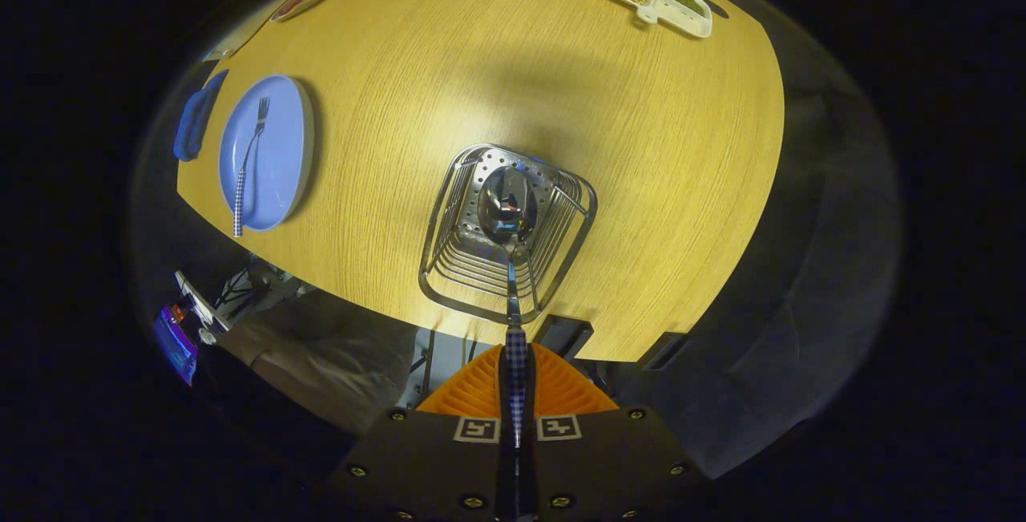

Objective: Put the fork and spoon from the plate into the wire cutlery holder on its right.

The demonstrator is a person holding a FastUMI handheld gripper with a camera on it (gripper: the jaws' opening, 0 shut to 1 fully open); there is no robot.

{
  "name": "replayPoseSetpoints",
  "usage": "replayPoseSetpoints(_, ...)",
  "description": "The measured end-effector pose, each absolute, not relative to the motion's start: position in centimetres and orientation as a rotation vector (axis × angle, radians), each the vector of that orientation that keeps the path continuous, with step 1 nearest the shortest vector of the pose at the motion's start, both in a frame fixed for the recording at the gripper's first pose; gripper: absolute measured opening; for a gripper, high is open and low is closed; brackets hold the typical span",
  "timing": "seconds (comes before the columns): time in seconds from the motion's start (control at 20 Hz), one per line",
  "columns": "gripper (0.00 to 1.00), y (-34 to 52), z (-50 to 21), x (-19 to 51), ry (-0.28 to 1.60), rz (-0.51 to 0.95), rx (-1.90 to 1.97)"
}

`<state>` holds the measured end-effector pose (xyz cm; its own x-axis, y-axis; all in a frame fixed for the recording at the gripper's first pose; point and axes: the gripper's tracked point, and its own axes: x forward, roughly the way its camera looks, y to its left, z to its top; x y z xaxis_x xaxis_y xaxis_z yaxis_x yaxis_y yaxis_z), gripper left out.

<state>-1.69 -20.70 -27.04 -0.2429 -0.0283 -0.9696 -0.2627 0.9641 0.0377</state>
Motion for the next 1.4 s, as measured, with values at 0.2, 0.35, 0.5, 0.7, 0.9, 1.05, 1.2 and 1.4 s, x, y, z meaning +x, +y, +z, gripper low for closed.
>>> replayPoseSetpoints(0.2, 0.02, -20.4, -27.5, -1.2, 1.847, 0.234, -0.238)
replayPoseSetpoints(0.35, 0.03, -20.4, -27.8, -1.0, 1.867, 0.225, -0.241)
replayPoseSetpoints(0.5, 0.07, -20.5, -27.7, -0.9, 1.873, 0.217, -0.233)
replayPoseSetpoints(0.7, 0.12, -20.3, -27.3, -0.6, 1.848, 0.213, -0.203)
replayPoseSetpoints(0.9, 0.18, -20.1, -25.1, 0.8, 1.756, 0.197, -0.184)
replayPoseSetpoints(1.05, 0.49, -19.5, -22.4, 1.0, 1.663, 0.201, -0.189)
replayPoseSetpoints(1.2, 0.96, -18.0, -20.7, 0.9, 1.544, 0.192, -0.187)
replayPoseSetpoints(1.4, 0.97, -13.8, -18.6, 0.4, 1.415, 0.203, -0.110)
